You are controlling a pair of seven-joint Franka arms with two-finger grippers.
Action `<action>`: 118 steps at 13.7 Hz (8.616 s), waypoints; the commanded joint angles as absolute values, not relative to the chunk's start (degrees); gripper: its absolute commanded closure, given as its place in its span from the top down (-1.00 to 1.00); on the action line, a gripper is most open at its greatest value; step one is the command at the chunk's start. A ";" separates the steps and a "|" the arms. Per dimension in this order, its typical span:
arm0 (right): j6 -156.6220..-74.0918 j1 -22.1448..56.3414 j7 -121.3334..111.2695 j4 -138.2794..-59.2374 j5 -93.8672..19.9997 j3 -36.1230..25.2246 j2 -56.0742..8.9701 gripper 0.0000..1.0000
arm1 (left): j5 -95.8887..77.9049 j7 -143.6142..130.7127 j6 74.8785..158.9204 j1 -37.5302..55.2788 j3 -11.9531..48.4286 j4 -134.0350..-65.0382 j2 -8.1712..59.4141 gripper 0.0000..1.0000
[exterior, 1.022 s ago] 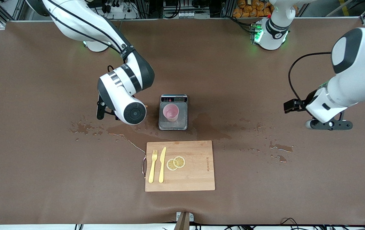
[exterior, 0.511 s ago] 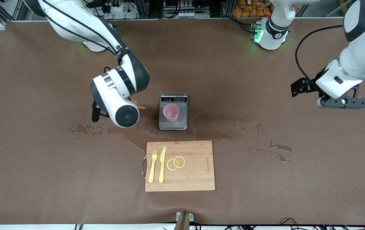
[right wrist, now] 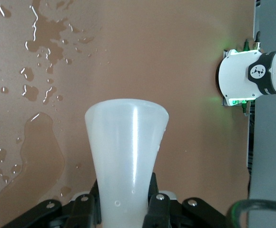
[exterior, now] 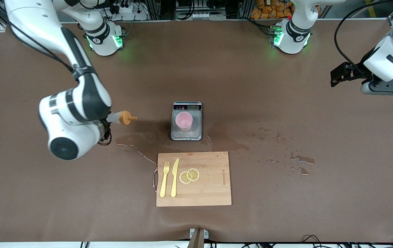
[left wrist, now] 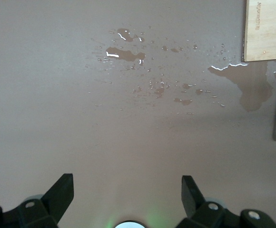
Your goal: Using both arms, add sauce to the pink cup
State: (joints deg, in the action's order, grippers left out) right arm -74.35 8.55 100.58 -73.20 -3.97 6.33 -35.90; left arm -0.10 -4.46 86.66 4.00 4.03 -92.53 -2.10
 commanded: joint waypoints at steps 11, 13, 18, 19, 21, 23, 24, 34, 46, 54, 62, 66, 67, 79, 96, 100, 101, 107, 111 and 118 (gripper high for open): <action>-73.30 -16.94 61.46 -74.70 -25.81 6.94 -40.25 -0.48 | -0.79 -3.16 86.40 6.50 -0.09 -92.99 -3.52 1.00; -73.39 -20.02 54.70 -76.63 -28.56 6.94 -41.65 -0.48 | -0.79 -2.90 86.31 6.42 -0.09 -92.99 -3.69 1.00; -73.04 -27.68 42.64 -76.64 -32.08 6.94 -47.54 -0.47 | -0.79 -1.14 85.08 6.59 0.18 -92.73 -3.87 1.00; -73.04 -27.95 41.67 -76.73 -32.17 6.94 -48.24 -0.47 | -0.79 -1.23 85.08 6.59 0.18 -92.72 -3.87 1.00; -72.95 -29.44 39.56 -76.73 -32.78 6.94 -50.00 -0.47 | -0.79 -1.23 84.99 6.68 0.18 -92.73 -3.96 1.00; -72.86 -30.23 35.71 -76.73 -33.49 6.94 -52.46 -0.47 | -0.79 -1.23 85.08 6.85 0.18 -92.72 -3.96 1.00; -72.77 -31.37 33.77 -76.73 -33.66 6.94 -53.60 -0.47 | -0.79 -1.14 85.08 6.68 0.26 -92.72 -3.96 1.00; -72.69 -31.99 30.76 -77.70 -33.66 6.86 -55.90 -0.38 | -0.88 -1.23 85.43 6.50 0.09 -91.58 -2.73 1.00; -74.53 -32.08 29.71 -76.21 -32.78 6.51 -56.16 1.00 | -0.88 -1.14 86.22 6.42 0.00 -91.14 -2.02 1.00; -72.87 -30.41 33.29 -69.18 -27.25 5.89 -54.23 1.00 | -0.88 -1.14 86.83 6.42 0.00 -91.05 -2.02 1.00; -67.06 -25.49 36.74 -62.14 -22.24 6.33 -48.70 1.00 | -0.88 -1.14 87.10 6.42 0.00 -91.05 -2.02 1.00; -66.01 -18.91 36.65 -62.05 -17.76 6.42 -42.56 1.00 | -0.79 -1.23 87.10 6.42 0.00 -91.05 -2.02 1.00; -65.83 -16.98 36.56 -62.14 -17.67 6.50 -40.62 1.00 | -0.79 -1.23 87.10 6.42 0.00 -91.05 -2.02 1.00; -66.35 -2.73 36.21 -63.19 -17.23 6.50 -29.98 1.00 | -0.35 -1.23 87.89 6.33 -0.26 -91.06 -1.67 1.00; -91.41 -2.73 18.54 -98.01 -4.84 6.42 1.41 1.00 | -0.35 -1.23 87.89 6.42 -0.26 -90.62 -1.67 1.00; -92.55 -2.20 18.54 -95.98 -1.41 6.50 0.44 1.00 | -0.61 -1.23 87.89 6.50 -0.26 -90.53 -1.76 1.00; -92.55 -2.20 18.46 -94.76 -1.23 6.50 0.27 1.00 | -0.79 -1.23 87.89 6.42 -0.26 -90.35 -1.76 1.00; -92.46 -2.20 18.37 -91.67 -1.32 6.42 -1.41 1.00 | -0.79 -1.14 87.89 6.50 0.00 -90.18 -1.93 1.00; -92.46 -2.29 18.37 -91.67 -1.32 6.42 -1.41 1.00 | -0.79 -1.14 87.89 6.50 0.00 -90.18 -1.93 1.00; -92.46 -2.46 12.48 -91.93 0.53 6.42 -1.41 1.00 | -0.79 -1.14 87.89 6.50 0.00 -90.18 -1.93 1.00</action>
State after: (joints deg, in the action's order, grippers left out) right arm -93.03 -2.98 14.46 -93.26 -0.87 6.73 -0.62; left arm -0.10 -2.17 87.93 6.55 0.01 -90.84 -1.91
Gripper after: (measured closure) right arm 0.000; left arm 0.000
